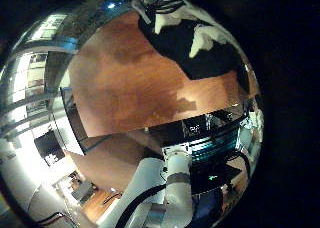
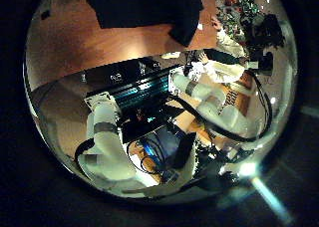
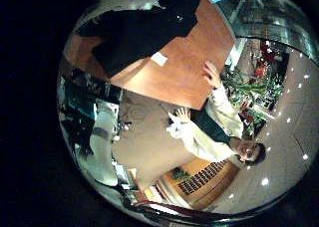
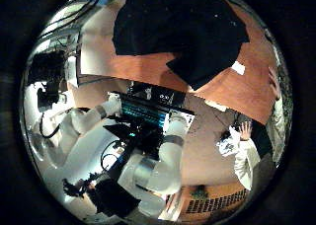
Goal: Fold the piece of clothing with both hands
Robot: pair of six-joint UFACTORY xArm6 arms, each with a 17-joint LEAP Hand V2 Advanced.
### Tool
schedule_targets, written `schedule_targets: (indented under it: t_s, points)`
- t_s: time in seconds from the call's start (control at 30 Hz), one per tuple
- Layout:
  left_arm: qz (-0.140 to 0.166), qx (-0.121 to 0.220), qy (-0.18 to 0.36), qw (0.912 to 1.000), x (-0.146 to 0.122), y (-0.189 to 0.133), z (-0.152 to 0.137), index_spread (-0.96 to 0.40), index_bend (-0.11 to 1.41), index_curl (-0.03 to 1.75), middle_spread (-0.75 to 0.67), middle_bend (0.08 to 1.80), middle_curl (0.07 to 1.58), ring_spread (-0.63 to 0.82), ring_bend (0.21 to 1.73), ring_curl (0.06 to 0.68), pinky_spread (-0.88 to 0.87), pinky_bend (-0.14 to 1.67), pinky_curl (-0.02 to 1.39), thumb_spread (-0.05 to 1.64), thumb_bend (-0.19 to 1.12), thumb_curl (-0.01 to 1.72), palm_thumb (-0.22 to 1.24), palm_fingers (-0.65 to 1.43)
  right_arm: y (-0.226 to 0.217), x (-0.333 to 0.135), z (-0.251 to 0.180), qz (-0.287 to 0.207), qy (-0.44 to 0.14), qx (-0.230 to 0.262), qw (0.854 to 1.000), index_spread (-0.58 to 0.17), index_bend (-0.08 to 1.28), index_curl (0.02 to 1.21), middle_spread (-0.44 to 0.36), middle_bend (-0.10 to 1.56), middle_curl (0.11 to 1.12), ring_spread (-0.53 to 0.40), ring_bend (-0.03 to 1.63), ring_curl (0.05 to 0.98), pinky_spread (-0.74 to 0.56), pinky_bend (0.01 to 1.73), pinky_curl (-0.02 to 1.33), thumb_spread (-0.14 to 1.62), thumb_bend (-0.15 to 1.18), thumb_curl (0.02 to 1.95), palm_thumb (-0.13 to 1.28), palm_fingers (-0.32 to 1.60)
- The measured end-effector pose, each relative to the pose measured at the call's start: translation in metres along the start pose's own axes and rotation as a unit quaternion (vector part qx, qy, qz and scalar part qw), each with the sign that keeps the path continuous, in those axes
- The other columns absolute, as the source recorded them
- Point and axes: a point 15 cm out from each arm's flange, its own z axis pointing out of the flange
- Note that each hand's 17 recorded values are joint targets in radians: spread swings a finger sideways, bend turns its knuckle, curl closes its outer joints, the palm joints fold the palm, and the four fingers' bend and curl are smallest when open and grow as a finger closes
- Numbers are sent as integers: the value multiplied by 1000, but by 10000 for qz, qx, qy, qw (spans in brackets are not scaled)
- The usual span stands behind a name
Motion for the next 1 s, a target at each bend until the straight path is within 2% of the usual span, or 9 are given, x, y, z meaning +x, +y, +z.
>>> schedule_targets:
  t_s: [0.23,0.43,0.6,0.7,0.83,1.0]
  points:
    - [53,12,7,10000,0,-5,-1,2,153,276,345,196,339,409,770,207,460,509,342,966,-34,255,-15,12,-1,9,-14,81,-9,107,9999,-402,157,280,-2,214,347,145,545,207,351,683,148,1049,-23,252,48,64]
    - [250,-105,-27,9996,-4,-13,23,6,159,280,337,192,338,402,765,207,457,505,336,1040,-11,265,50,17,-3,9,-7,174,-87,81,9998,-399,152,274,-2,217,350,142,550,216,349,653,163,1070,-21,249,53,86]
    - [549,89,-278,9981,-18,-39,43,7,159,285,326,191,336,401,759,206,456,504,333,1078,-9,274,107,18,-1,9,2,222,-173,-17,9996,-392,155,273,-2,218,352,142,542,221,349,634,177,1097,-18,247,65,95]
    - [749,231,-404,9961,-24,-58,55,7,160,287,325,188,335,402,757,206,457,503,331,1084,-16,276,129,16,1,3,10,321,-453,-64,9984,-383,155,272,7,222,354,137,541,222,353,625,181,1111,-15,245,79,111]
    - [900,378,-451,9942,-23,-78,75,2,161,291,334,183,329,412,750,206,452,510,331,1066,-23,279,139,-1,5,-4,23,475,-737,-176,9960,-380,159,274,10,226,356,134,538,226,359,610,188,1128,-15,242,97,124]
    - [1074,541,-514,9914,-14,-107,113,0,148,284,345,184,322,428,737,203,451,521,332,997,-28,287,139,-20,7,-3,25,561,-753,-201,9954,-376,164,279,11,221,356,133,529,228,367,595,195,1144,-13,240,115,136]
